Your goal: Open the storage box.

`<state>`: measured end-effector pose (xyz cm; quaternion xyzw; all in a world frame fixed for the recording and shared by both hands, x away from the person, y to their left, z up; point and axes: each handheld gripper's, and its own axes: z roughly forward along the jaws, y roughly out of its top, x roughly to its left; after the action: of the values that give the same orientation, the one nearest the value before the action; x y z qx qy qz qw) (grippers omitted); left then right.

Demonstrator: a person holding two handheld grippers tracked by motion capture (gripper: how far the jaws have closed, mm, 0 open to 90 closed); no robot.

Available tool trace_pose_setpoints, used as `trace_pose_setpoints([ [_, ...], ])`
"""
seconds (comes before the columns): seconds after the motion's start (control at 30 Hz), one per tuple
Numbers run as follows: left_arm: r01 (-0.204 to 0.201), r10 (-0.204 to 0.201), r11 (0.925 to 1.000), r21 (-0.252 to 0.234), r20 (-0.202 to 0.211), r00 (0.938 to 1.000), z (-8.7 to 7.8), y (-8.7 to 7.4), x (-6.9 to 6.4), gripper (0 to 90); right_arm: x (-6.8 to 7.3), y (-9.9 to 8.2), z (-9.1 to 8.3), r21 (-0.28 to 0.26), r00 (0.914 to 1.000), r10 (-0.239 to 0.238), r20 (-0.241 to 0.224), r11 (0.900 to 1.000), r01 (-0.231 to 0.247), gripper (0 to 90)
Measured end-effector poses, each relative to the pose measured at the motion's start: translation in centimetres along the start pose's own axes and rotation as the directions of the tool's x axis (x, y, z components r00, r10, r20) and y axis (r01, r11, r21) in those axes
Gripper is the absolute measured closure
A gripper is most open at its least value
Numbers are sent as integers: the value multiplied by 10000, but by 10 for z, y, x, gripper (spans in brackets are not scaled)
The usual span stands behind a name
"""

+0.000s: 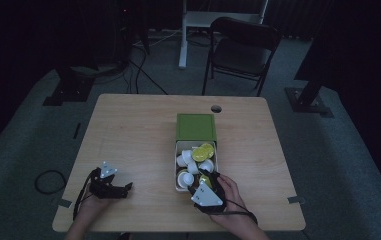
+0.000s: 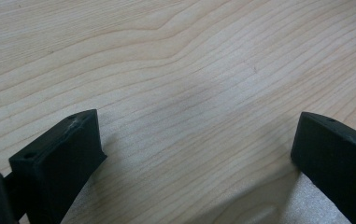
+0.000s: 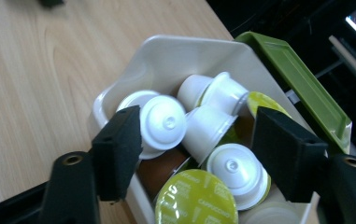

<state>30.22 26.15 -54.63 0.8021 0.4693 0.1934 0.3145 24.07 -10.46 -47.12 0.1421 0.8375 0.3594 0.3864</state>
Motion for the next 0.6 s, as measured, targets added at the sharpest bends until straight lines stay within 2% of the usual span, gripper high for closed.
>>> trace_pose_setpoints([
  [0.13,1,-1,10000,2,1,10000,0,0,0,21,-11,-2,-2,-359,9978,609,257,9976,-600,292],
  [0.3,-2,2,10000,1,2,10000,0,0,0,21,-24,-4,-5,-936,9882,1486,366,9850,-1447,223],
  [0.43,-3,3,10000,3,1,10000,0,0,0,21,-33,-6,-7,-1178,9747,2188,457,9701,-2123,184],
  [0.6,0,0,10000,2,1,10000,0,0,0,21,-44,-11,-9,-1387,9506,3076,420,9440,-2994,163],
])
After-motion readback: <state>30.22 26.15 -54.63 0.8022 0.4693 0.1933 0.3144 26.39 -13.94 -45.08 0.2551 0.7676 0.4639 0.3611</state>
